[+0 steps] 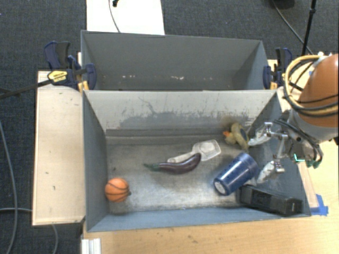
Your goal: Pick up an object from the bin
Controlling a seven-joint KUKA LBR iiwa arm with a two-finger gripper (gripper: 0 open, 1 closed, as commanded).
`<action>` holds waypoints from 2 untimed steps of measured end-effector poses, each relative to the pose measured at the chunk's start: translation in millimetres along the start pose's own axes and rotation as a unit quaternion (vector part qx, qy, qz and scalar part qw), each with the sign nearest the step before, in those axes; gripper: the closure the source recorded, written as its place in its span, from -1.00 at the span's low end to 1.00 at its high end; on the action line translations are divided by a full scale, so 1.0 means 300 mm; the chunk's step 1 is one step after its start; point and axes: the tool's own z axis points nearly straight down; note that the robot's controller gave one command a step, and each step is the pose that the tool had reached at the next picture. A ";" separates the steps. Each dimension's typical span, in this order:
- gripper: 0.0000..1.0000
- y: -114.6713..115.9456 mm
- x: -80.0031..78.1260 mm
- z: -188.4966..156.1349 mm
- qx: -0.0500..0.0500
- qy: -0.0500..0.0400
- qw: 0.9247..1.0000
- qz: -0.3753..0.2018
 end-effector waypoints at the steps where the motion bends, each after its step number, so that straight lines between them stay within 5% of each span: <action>1: -1.00 0.001 -0.005 -0.011 0.001 -0.004 1.000 -0.002; 2: -1.00 0.000 -0.018 0.131 0.002 -0.008 1.000 -0.024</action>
Offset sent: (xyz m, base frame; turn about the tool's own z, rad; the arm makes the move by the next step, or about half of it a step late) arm 0.0063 0.0000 -0.1293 -0.1323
